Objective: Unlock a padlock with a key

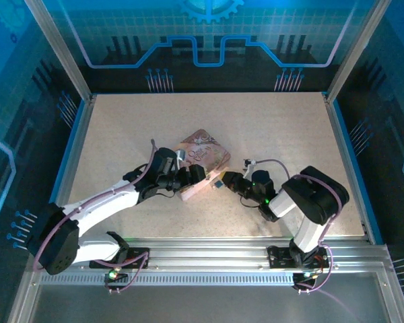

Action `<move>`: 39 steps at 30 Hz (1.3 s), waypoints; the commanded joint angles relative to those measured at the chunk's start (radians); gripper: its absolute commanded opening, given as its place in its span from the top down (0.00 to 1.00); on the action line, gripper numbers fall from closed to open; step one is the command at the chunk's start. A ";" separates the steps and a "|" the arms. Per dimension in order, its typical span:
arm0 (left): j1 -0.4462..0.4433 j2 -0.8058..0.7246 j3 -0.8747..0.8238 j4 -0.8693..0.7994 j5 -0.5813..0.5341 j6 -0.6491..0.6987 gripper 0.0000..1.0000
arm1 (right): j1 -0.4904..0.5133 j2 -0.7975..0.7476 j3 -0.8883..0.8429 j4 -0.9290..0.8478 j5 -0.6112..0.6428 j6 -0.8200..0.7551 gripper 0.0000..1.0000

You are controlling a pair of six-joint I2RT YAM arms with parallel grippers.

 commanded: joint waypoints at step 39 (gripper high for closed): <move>0.464 -0.408 -0.112 -0.159 -0.477 0.460 0.01 | -0.529 -1.026 0.026 -1.202 0.361 -1.077 0.00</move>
